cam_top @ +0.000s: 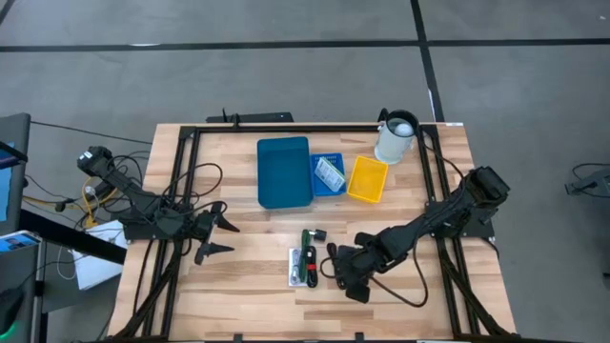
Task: Pick and place items into bin
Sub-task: Put the pink charger adapter into the yellow bin
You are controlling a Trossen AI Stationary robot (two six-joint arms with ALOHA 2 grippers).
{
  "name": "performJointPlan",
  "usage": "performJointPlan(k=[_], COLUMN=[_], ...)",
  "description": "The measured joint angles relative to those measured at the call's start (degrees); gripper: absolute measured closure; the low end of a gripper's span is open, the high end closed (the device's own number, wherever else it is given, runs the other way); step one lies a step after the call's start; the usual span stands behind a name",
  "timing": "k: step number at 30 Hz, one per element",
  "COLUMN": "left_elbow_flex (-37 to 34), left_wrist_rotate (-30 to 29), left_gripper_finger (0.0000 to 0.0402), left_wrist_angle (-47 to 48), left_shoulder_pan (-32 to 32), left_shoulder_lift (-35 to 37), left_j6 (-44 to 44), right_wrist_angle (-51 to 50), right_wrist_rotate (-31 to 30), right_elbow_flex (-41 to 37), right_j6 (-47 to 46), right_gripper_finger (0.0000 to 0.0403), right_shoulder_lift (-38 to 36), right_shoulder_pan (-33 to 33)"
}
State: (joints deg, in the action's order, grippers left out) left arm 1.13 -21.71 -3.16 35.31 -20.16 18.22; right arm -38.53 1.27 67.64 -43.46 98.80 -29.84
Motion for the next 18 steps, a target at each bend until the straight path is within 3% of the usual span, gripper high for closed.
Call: performJointPlan(k=[13, 18], left_elbow_flex=[0.0, 0.0], left_wrist_rotate=[-0.02, -0.02], left_gripper_finger=[0.0132, 0.0132], left_wrist_angle=[0.15, 0.15], left_shoulder_pan=[0.0, 0.0], left_shoulder_lift=[0.0, 0.02], left_j6=[0.0, 0.0], right_wrist_angle=[-1.32, -0.84], right_wrist_rotate=[0.53, 1.0], right_elbow_flex=[-0.04, -0.23], right_j6=[4.43, 5.06], right_gripper_finger=[0.0202, 0.0193], right_shoulder_lift=[0.55, 2.47], right_shoulder_pan=[-0.01, 0.01])
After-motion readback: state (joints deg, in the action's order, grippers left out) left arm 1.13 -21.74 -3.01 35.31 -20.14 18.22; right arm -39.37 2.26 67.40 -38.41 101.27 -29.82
